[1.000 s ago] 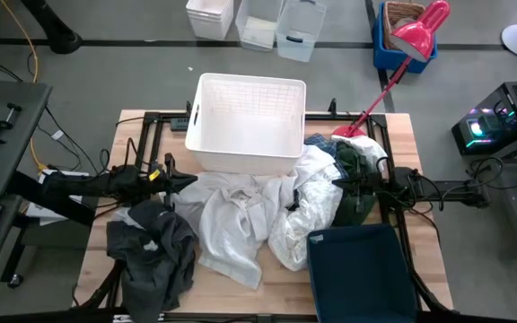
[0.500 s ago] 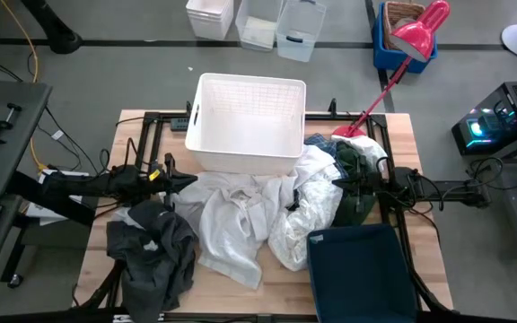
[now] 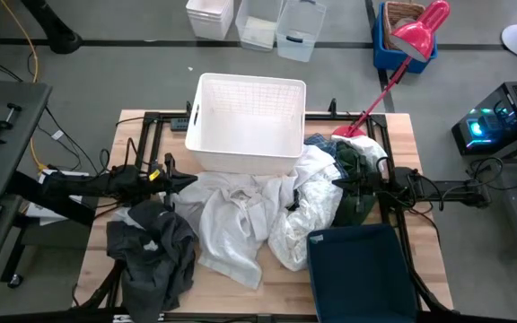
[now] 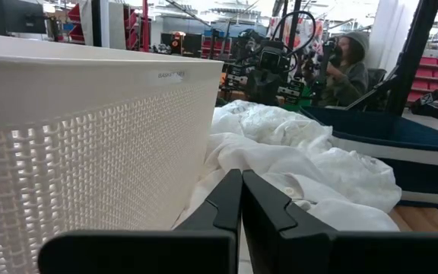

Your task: Sort clothes

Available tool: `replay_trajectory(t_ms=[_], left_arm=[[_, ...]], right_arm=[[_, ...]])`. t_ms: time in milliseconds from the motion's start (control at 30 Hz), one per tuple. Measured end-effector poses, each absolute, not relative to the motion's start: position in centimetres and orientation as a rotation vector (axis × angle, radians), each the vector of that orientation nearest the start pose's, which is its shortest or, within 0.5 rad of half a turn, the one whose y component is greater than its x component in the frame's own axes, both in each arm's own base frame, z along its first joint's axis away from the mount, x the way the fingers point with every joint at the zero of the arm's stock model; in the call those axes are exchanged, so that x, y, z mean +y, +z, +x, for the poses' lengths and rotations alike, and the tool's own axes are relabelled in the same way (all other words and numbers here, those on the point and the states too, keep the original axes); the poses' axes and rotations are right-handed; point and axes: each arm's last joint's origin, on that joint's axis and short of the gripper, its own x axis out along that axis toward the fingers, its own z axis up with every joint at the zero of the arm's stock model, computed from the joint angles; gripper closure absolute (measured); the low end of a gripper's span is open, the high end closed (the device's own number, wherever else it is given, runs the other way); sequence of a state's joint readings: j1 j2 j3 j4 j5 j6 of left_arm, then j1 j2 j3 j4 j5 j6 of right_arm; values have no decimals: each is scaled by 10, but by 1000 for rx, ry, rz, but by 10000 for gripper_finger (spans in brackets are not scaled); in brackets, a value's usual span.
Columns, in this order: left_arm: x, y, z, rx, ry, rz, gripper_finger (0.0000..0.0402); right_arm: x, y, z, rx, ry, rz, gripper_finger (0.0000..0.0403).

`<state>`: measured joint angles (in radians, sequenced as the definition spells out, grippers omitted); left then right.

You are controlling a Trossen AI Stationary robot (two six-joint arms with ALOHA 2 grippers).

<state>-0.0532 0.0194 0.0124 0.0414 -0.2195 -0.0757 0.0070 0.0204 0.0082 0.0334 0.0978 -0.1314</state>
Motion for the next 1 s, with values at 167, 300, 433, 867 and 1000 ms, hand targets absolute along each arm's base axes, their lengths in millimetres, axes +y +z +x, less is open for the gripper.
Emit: replay_trajectory(t_ms=[167,300,433,867,1000], left_arm=[[1,170,98,-41,165,-80,401],[1,170,98,-41,165,-80,401],[1,170,98,-41,165,-80,401],[1,170,98,-41,165,-81,401],[1,170,98,-41,165,-81,401]], right_arm=[[-2,168,98,-15,-92,-130,402],[-2,168,98,-15,-92,-130,402],[-2,168,98,-16,-92,-132,402],[-4,263,42,-1127,14,290,402],[-1,294,44,-1049,124,310,402]])
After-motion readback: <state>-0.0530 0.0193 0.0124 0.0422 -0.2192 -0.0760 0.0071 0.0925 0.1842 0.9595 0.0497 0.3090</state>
